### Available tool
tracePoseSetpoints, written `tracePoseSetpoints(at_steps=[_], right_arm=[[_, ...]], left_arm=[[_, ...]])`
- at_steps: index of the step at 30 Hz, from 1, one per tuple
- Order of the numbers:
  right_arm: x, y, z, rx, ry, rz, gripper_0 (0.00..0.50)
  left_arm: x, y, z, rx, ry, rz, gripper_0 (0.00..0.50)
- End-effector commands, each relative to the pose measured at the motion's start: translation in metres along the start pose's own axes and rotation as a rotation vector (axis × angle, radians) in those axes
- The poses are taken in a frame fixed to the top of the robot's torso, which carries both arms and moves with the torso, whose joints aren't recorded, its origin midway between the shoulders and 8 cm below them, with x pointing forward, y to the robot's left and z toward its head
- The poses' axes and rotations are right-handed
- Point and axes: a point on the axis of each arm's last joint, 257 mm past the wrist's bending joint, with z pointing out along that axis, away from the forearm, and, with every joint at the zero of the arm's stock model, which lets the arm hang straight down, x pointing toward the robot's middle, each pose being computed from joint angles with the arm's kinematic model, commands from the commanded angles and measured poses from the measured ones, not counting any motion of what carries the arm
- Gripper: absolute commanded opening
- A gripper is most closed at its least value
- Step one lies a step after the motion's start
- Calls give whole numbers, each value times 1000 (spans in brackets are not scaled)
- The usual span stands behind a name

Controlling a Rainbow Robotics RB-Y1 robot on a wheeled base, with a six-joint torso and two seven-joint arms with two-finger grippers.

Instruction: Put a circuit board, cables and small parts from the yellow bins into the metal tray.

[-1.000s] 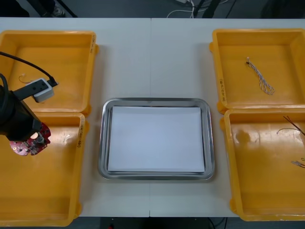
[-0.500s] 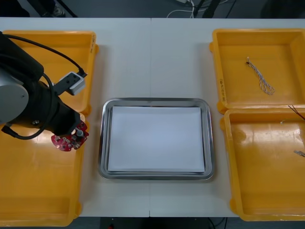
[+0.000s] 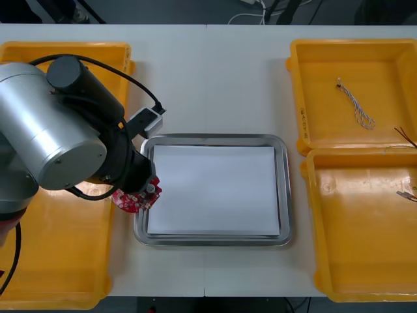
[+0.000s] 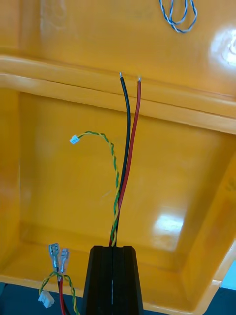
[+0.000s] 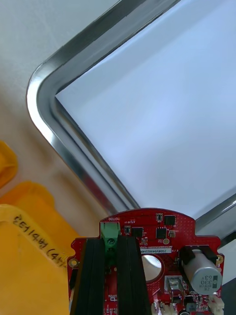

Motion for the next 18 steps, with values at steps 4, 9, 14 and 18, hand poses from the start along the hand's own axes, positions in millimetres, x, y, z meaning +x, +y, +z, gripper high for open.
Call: tracePoseSetpoints(at_steps=[4, 9, 14, 18], right_arm=[[-19, 4, -32, 54, -86, -43, 0], [-23, 19, -33, 18, -86, -79, 0], [-32, 40, -35, 6, -92, -153, 0], [-36, 59, -32, 5, -81, -227, 0]], left_arm=[[-13, -28, -1, -20, -35, -42, 0], [-19, -38, 5, -23, -60, -41, 0], [-24, -44, 16, -24, -75, -43, 0], [-28, -50, 27, -15, -91, -52, 0]])
